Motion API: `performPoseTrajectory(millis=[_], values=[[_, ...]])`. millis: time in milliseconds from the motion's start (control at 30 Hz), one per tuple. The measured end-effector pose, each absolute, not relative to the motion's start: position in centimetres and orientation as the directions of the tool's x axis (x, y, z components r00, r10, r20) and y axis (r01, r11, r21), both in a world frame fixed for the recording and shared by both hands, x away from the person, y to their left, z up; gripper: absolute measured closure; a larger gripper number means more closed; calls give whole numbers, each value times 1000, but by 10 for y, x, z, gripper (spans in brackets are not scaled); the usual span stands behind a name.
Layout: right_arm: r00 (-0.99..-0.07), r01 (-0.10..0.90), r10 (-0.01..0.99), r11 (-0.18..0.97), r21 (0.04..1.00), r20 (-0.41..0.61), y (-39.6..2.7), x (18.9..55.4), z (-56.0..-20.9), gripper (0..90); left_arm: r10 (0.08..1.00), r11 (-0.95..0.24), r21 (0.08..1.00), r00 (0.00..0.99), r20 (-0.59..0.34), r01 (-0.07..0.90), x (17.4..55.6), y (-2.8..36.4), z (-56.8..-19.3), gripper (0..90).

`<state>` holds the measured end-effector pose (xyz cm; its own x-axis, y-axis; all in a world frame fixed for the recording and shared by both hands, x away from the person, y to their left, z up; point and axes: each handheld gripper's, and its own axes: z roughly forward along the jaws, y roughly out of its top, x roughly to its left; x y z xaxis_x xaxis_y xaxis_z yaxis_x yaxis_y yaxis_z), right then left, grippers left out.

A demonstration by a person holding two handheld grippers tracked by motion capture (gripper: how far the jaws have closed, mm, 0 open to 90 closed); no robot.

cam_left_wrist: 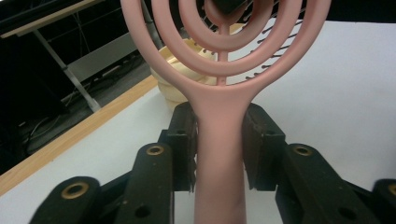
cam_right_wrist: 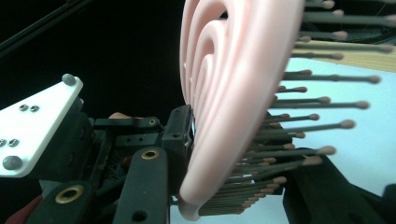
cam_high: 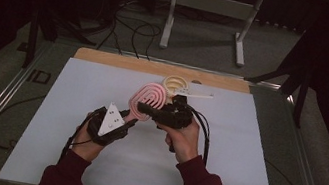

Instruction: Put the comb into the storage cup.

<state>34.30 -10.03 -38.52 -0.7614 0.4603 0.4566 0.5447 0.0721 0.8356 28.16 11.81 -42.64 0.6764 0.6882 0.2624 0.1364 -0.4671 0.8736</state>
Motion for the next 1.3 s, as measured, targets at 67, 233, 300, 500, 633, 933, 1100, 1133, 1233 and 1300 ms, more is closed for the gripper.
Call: performPoseTrajectory(millis=[67,233,300,500,633,933,1100,1133,1233,1300], values=[[-760,547,458,70,834,460,-100,343,-385,631,695,-463,875,670,259,141,282,118,-426,646],[-756,551,455,54,833,471,-101,344,-386,631,716,-453,879,649,258,150,282,118,-427,543],[-755,550,457,50,834,471,-101,344,-385,630,720,-450,880,645,255,154,283,118,-427,511],[-750,554,457,40,832,478,-103,345,-385,631,733,-409,896,647,209,174,284,121,-426,397],[-749,553,455,31,832,481,-104,345,-385,632,739,-377,908,650,176,183,284,123,-425,301],[-748,550,454,16,835,484,-105,346,-385,633,748,-344,919,647,146,190,285,127,-423,175],[-746,551,454,10,835,487,-106,347,-385,634,753,-334,923,643,139,190,284,129,-422,164],[-745,550,457,8,835,486,-107,347,-385,634,757,-329,925,638,139,189,284,130,-422,156],[-742,553,457,4,833,490,-108,348,-385,633,763,-324,926,632,136,191,284,133,-421,152],[-741,554,458,2,833,491,-109,348,-385,633,766,-319,927,630,131,196,284,134,-421,144]])
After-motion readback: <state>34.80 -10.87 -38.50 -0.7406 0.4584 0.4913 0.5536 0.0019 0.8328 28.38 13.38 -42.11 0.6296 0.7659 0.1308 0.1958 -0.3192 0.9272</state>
